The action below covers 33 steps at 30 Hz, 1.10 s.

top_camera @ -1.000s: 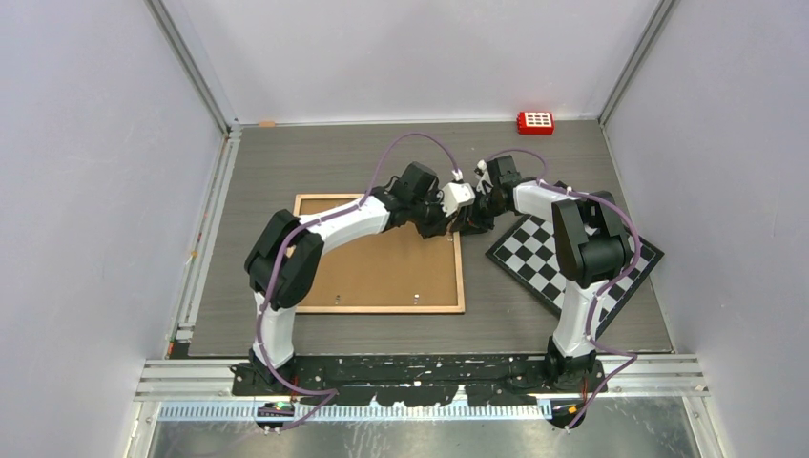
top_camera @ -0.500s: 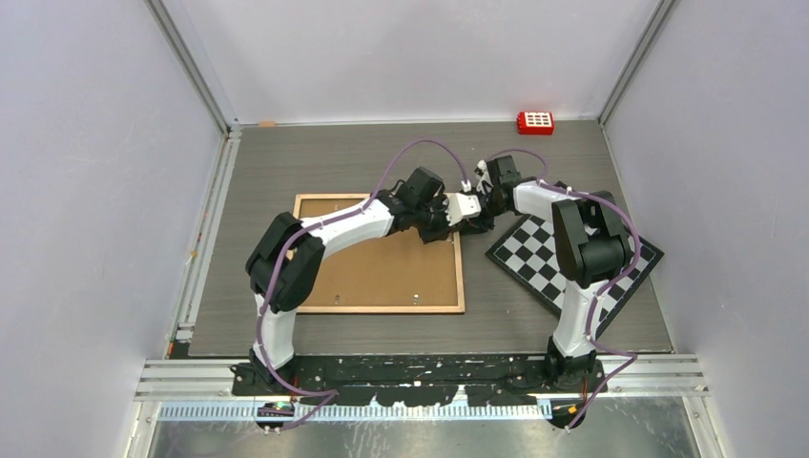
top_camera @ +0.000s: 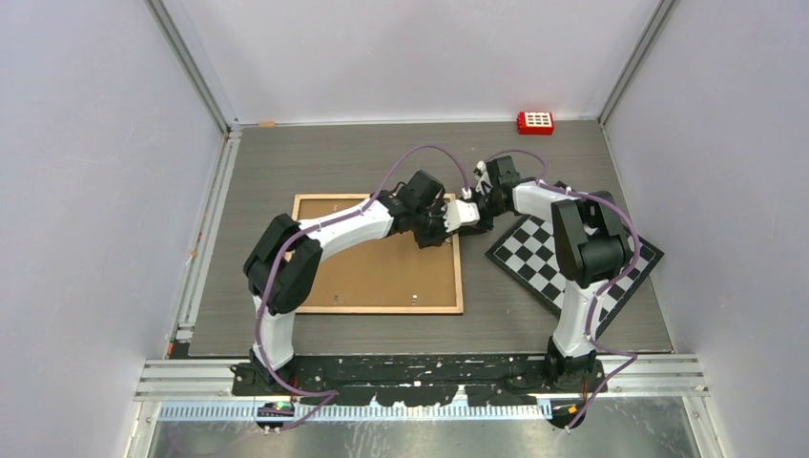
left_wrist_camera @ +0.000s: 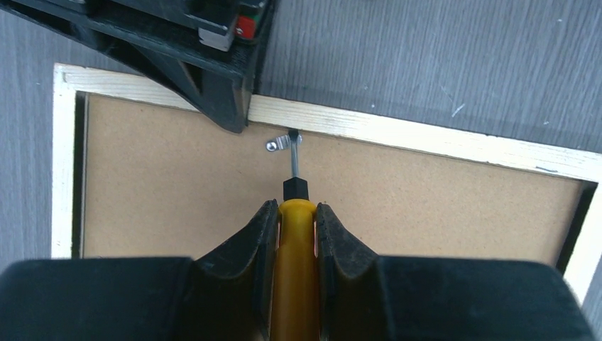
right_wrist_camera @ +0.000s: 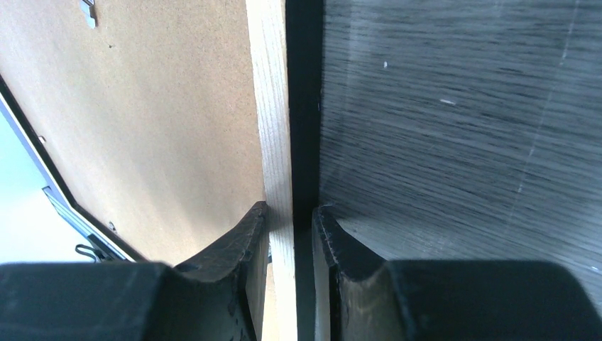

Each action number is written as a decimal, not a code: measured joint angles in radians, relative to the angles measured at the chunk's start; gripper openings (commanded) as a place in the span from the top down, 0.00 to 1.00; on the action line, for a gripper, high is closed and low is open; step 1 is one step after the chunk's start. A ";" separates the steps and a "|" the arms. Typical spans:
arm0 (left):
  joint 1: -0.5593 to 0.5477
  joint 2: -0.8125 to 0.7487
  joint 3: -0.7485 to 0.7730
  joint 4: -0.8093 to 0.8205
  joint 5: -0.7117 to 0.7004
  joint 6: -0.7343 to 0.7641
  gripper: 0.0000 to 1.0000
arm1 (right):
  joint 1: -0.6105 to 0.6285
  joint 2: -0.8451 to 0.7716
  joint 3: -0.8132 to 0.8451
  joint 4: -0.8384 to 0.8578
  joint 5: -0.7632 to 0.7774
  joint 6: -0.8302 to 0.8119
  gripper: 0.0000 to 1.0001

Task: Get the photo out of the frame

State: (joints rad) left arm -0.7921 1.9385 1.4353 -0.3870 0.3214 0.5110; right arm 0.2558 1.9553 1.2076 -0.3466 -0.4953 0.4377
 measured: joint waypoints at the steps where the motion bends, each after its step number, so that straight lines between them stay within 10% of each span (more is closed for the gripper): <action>1: 0.000 -0.002 -0.001 -0.006 0.000 0.002 1.00 | 0.000 0.000 0.000 0.000 0.000 0.000 0.97; 33: -0.010 -0.013 -0.014 -0.099 -0.146 -0.032 1.00 | 0.000 0.000 -0.004 0.006 -0.001 0.003 1.00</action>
State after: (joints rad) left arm -0.8021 1.9255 1.4208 -0.4858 0.1749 0.4786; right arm 0.2554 1.9553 1.2034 -0.3408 -0.4961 0.4412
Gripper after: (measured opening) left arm 0.215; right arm 0.308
